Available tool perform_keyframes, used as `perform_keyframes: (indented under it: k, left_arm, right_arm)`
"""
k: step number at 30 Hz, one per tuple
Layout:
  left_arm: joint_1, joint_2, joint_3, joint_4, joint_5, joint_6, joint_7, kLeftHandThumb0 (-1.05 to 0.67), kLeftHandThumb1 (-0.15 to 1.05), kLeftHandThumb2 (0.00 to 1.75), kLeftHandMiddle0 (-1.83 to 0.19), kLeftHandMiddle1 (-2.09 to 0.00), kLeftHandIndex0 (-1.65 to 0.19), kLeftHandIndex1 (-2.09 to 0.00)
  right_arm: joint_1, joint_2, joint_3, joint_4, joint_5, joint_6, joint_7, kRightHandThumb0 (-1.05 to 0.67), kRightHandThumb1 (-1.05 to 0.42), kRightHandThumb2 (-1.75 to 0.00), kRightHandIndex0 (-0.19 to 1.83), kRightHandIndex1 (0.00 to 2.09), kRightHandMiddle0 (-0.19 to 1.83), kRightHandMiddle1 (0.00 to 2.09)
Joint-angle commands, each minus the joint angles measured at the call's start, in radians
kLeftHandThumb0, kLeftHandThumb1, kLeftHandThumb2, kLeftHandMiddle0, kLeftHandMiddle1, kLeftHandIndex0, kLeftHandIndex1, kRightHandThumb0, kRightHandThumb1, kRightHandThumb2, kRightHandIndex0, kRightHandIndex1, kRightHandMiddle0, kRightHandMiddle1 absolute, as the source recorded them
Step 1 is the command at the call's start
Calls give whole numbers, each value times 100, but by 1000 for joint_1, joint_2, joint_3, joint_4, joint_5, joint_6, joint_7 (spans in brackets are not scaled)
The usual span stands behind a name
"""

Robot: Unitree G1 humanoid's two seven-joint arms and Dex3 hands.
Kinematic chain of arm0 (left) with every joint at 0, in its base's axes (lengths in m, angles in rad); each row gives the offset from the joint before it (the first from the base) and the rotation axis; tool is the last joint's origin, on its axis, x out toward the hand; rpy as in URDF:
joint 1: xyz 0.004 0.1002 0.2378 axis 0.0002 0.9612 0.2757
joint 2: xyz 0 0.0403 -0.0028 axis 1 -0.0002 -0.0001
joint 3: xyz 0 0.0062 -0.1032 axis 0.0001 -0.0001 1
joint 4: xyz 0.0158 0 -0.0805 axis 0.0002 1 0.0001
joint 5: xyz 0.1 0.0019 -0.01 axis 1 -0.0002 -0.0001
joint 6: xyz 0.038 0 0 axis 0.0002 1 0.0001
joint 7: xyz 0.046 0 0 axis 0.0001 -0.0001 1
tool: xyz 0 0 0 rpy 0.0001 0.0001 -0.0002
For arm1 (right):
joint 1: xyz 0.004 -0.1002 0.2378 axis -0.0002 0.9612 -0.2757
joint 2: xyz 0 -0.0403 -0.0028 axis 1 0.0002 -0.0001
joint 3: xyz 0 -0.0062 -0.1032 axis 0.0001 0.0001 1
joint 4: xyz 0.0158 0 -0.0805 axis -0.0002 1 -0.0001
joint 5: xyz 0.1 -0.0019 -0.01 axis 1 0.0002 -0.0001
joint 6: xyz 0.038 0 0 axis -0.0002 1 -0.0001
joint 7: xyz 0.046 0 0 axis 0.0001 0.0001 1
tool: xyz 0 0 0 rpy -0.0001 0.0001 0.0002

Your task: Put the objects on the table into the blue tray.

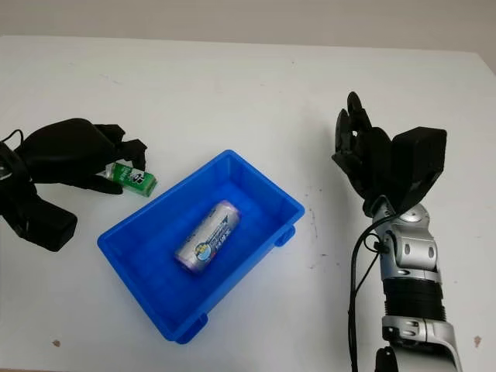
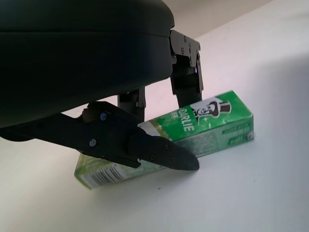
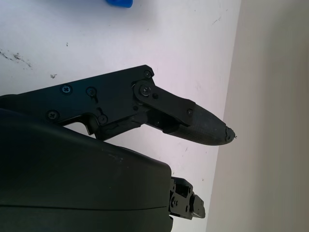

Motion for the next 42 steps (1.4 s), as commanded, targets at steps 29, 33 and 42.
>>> perform_keyframes:
  k: [29, 33, 42]
  left_arm:
    - [115, -99, 456, -869, -1130, 691, -640, -44, 105, 39, -93, -209, -39, -209]
    - [156, -113, 488, -1086, -1211, 955, -716, -42, 105, 41, -93, -209, -51, -209]
    - [189, -108, 434, -1332, -1225, 1382, -850, -37, 105, 45, -85, -209, -51, -209]
  right_arm:
    - [-14, -9, 12, -16, -5, 30, 7, -61, -105, -79, -19, 0, -19, 0]
    - [-15, -1, 10, -21, 5, 36, 9, -62, -105, -79, -19, 0, -19, 0]
    - [-7, 0, 16, -39, 0, 48, 7, -63, -105, -80, -19, 0, -19, 0]
